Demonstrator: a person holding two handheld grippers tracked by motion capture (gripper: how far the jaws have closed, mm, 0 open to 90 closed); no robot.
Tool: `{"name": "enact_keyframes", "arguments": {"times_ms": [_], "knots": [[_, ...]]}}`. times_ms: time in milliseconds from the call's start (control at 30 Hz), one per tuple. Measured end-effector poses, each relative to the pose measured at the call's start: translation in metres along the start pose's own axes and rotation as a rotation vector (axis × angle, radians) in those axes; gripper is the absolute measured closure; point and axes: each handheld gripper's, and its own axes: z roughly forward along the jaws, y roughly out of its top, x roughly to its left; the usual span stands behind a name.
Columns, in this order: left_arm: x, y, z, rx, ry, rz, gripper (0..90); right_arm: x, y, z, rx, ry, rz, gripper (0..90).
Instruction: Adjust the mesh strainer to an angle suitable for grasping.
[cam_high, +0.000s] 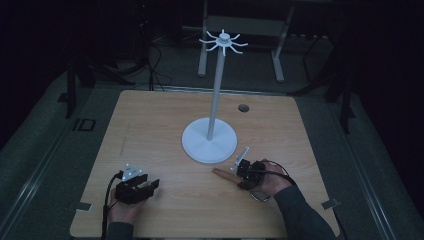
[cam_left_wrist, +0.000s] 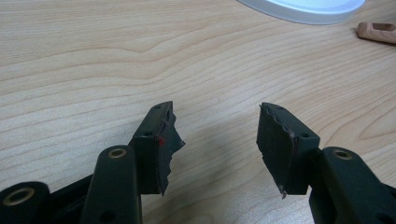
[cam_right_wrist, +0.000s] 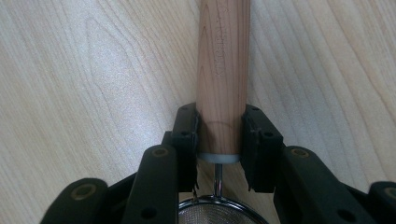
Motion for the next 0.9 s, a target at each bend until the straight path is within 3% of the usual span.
{"name": "enact_keyframes", "arguments": {"times_ms": [167,500,900], "knots": [[0.0,0.0,0.001,0.005,0.0,0.005,46.6,0.003,-0.007,0.0,-0.061,-0.045,0.004,69.3],[0.0,0.0,0.001,0.002,-0.002,0.001,46.6,0.007,-0.012,-0.006,-0.218,-0.09,0.047,69.3],[-0.001,0.0,0.001,0.003,-0.002,0.007,46.7,0.015,-0.025,-0.008,-0.444,-0.131,0.13,69.4]]}}
